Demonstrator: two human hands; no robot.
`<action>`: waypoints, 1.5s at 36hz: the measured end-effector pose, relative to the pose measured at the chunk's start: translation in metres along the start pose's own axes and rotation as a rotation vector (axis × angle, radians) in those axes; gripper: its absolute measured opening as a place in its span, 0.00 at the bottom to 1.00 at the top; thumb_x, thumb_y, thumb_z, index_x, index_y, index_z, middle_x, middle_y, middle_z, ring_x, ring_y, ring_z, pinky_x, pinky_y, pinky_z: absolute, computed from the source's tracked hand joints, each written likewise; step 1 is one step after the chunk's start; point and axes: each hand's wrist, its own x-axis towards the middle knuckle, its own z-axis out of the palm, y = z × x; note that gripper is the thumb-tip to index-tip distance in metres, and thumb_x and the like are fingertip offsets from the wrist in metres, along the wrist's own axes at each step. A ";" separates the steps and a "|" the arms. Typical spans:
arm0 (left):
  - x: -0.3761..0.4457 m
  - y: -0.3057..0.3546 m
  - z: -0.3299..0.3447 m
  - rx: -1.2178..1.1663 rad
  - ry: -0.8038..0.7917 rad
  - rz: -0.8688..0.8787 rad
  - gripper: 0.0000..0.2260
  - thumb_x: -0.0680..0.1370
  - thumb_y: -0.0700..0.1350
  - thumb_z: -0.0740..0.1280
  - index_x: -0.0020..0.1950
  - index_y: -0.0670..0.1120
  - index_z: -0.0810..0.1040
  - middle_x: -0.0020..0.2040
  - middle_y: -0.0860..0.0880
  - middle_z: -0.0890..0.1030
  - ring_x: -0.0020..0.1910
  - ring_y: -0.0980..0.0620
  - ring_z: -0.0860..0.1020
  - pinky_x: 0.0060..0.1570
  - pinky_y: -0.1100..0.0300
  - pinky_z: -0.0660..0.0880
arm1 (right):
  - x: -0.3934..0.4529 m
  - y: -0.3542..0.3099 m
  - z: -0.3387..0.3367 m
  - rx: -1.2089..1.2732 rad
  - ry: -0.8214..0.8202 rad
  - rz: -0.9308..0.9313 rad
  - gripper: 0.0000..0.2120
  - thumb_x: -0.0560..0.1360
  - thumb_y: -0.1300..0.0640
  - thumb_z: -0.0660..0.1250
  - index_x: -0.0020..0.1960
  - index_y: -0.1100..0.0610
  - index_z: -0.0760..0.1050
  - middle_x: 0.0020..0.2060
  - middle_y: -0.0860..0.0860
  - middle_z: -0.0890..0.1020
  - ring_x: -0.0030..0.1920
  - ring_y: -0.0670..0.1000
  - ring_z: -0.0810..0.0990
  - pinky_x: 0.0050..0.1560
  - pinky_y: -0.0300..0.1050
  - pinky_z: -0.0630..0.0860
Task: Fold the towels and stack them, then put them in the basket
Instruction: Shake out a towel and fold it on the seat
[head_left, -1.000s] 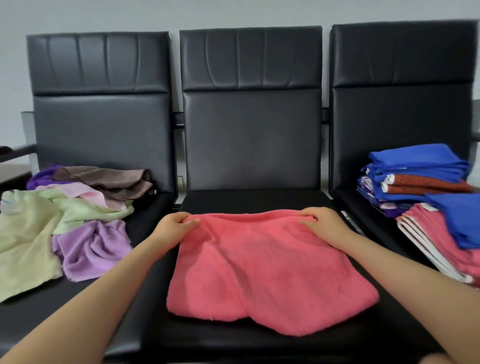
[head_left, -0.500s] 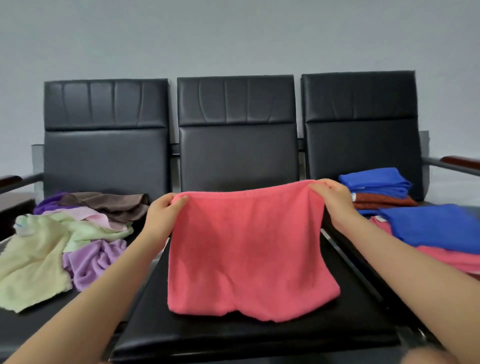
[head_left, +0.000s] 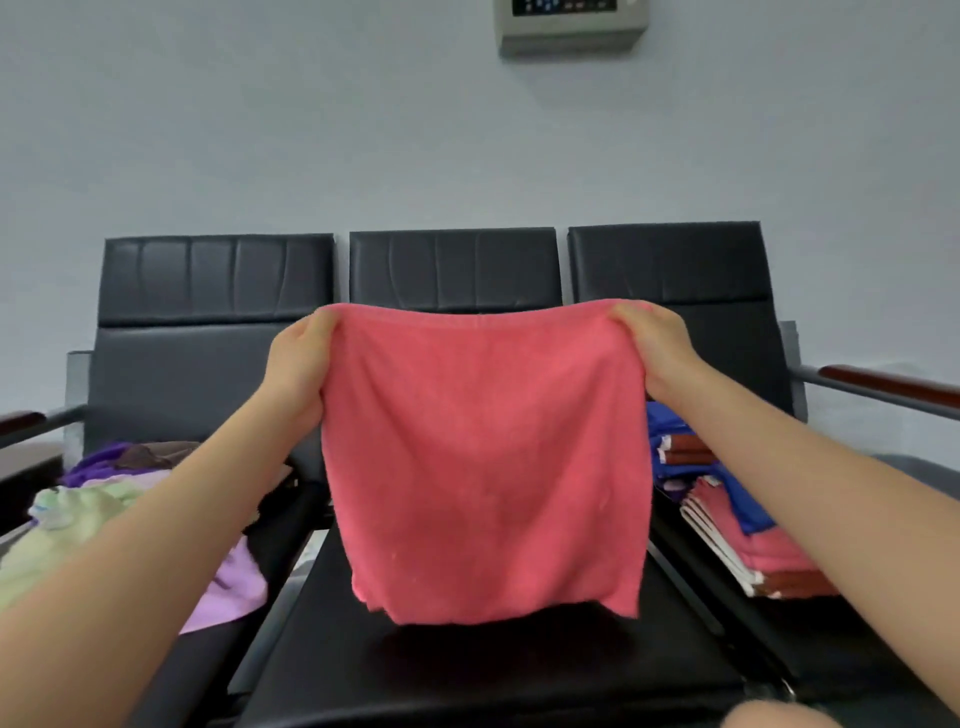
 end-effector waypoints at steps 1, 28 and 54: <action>-0.001 0.005 -0.001 -0.049 -0.001 -0.048 0.08 0.77 0.50 0.62 0.43 0.50 0.79 0.38 0.53 0.75 0.35 0.56 0.71 0.35 0.61 0.68 | -0.002 -0.005 -0.001 0.021 -0.030 0.029 0.04 0.75 0.61 0.66 0.44 0.55 0.78 0.38 0.48 0.79 0.38 0.45 0.75 0.34 0.35 0.73; 0.031 -0.154 -0.016 0.798 -0.138 -0.098 0.06 0.76 0.43 0.67 0.43 0.44 0.82 0.32 0.45 0.78 0.32 0.46 0.74 0.41 0.54 0.76 | 0.033 0.162 0.011 -1.070 -0.264 0.224 0.09 0.70 0.64 0.64 0.32 0.57 0.74 0.25 0.53 0.80 0.35 0.58 0.84 0.33 0.42 0.71; 0.093 -0.326 0.010 1.029 -0.086 -0.119 0.13 0.74 0.41 0.63 0.57 0.47 0.77 0.50 0.44 0.82 0.51 0.41 0.79 0.52 0.54 0.75 | 0.093 0.338 0.039 -0.930 -0.179 0.150 0.26 0.74 0.63 0.63 0.72 0.55 0.68 0.65 0.58 0.73 0.63 0.59 0.74 0.57 0.47 0.70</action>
